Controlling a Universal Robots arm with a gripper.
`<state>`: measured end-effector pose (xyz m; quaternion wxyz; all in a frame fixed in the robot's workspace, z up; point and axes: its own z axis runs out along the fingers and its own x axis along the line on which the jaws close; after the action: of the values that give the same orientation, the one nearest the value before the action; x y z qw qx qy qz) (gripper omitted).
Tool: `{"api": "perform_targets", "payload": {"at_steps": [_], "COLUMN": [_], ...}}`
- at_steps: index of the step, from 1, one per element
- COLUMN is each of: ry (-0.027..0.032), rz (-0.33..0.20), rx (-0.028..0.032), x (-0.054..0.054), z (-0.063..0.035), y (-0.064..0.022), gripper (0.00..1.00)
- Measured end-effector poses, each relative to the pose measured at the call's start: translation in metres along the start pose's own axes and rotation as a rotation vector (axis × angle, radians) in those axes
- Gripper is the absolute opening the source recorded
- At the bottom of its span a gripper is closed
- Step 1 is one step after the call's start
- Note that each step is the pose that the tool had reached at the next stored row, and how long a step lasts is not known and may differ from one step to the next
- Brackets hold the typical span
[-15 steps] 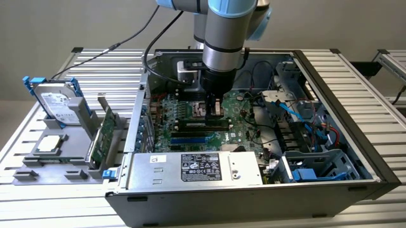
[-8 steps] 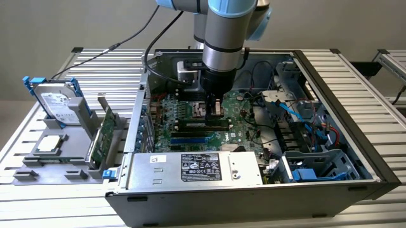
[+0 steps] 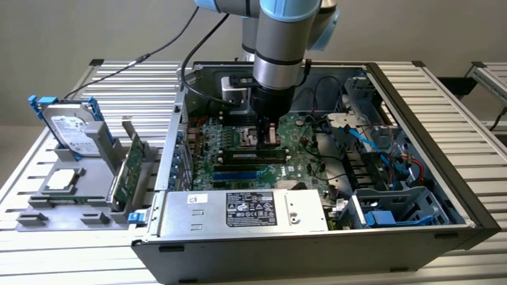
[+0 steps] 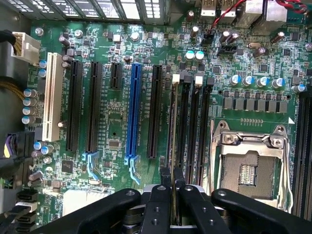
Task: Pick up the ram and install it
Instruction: 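Insert the ram into the slot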
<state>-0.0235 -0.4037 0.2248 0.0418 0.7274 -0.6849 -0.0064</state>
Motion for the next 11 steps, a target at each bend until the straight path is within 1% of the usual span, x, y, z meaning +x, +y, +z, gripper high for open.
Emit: {"api": "perform_targets", "payload": {"at_steps": [11], "ry": [0.0034], "rz": [-0.01], "rx": [0.0003], "x": [-0.0002], "z": [-0.0001], "y": [-0.0011], "gripper": [0.13]}}
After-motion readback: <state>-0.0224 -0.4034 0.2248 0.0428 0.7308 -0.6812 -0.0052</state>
